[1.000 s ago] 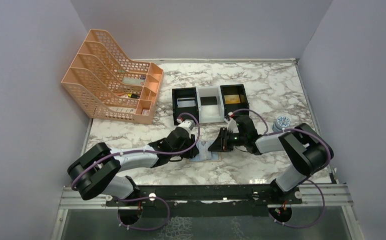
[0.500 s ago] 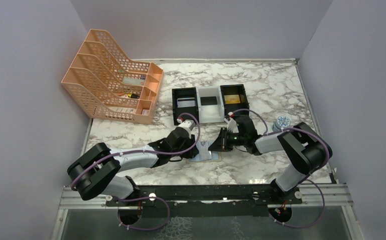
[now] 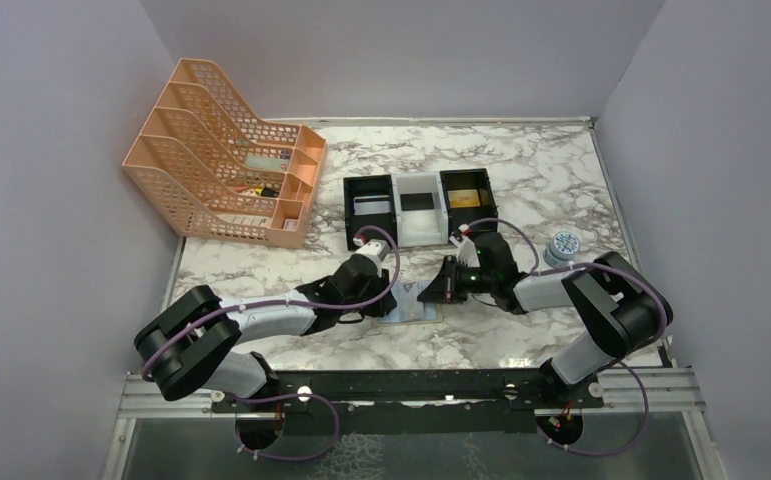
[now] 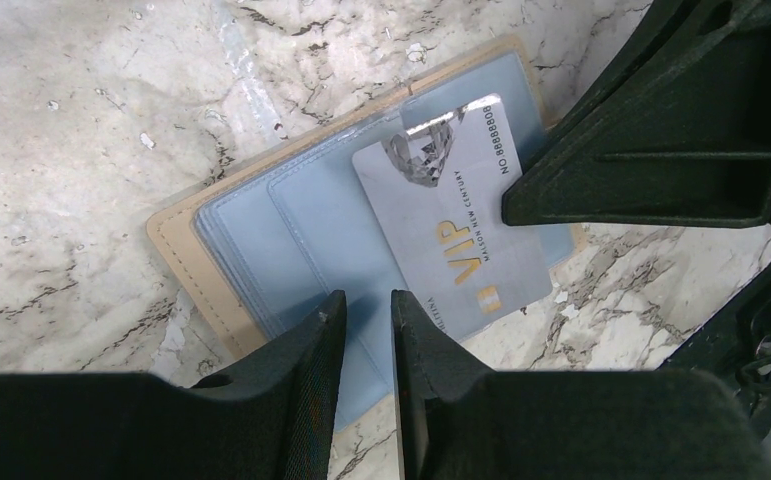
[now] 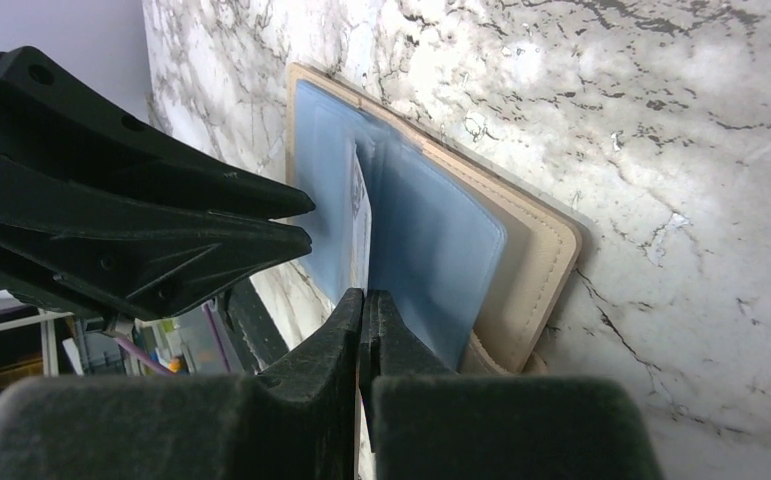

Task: Take the credit cards out of the card holder

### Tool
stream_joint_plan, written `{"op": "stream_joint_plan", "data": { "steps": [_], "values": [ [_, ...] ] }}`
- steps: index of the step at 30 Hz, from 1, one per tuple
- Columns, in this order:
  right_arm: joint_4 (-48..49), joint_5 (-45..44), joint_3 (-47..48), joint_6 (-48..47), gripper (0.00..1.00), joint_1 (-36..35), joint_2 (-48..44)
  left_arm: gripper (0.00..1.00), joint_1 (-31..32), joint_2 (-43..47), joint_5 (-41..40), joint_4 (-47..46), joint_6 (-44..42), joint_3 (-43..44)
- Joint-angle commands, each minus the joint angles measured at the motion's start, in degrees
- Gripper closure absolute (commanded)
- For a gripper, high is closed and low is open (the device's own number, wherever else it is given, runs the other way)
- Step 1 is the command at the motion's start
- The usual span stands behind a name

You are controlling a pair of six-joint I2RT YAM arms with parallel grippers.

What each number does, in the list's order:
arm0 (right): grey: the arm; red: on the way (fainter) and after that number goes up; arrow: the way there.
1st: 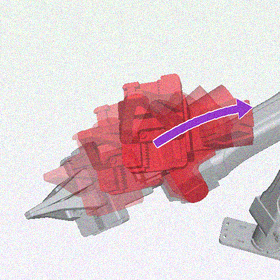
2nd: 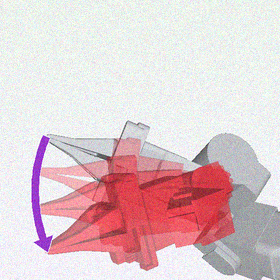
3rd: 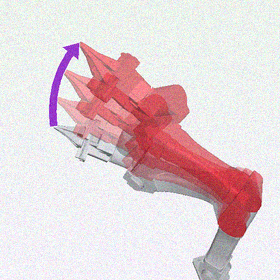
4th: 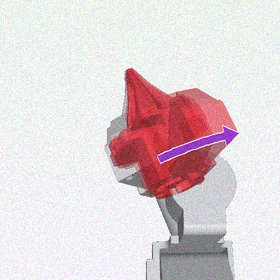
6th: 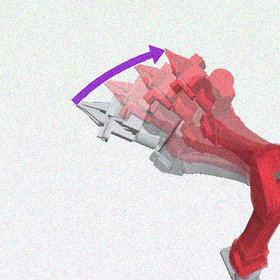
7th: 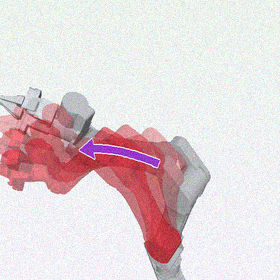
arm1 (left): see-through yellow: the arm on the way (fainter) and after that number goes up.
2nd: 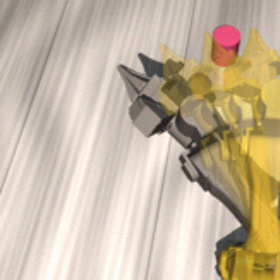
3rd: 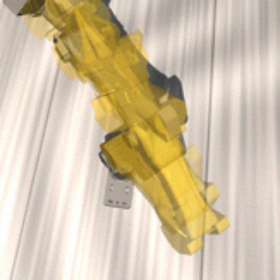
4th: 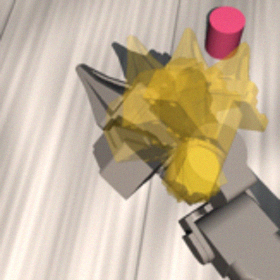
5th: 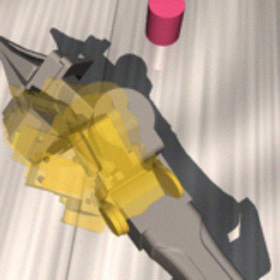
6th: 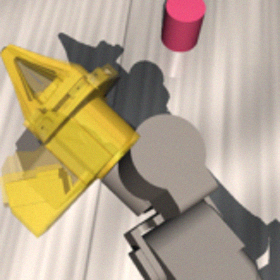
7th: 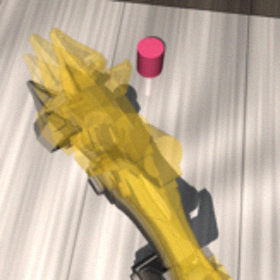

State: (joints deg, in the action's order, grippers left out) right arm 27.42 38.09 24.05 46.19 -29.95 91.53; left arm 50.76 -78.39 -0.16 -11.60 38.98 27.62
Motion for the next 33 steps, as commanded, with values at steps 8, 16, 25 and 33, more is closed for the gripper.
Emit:
{"op": "stream_joint_plan", "data": {
  "steps": [8,16,25,33],
  "values": [
    [-7.24,-6.95,-1.53,-4.92,0.99,-0.28,-6.76,0.67,0.21,3.02,-2.87,2.53,-0.13,1.87],
    [-1.38,-1.31,-1.75,-2.02,0.99,-0.28,-2.53,0.55,0.45,3.07,7.05,-6.83,0.65,2.77],
    [2.09,-1.51,-2.97,0.67,0.97,-0.28,-1.71,0.67,1.01,-5.04,5.46,-8.99,2.31,0.83],
    [2.33,-0.9,-2.9,0.67,0.91,-0.28,-2.15,0.74,1.05,-4.55,2.99,-7.3,1.53,-1.43]
  ]
}}
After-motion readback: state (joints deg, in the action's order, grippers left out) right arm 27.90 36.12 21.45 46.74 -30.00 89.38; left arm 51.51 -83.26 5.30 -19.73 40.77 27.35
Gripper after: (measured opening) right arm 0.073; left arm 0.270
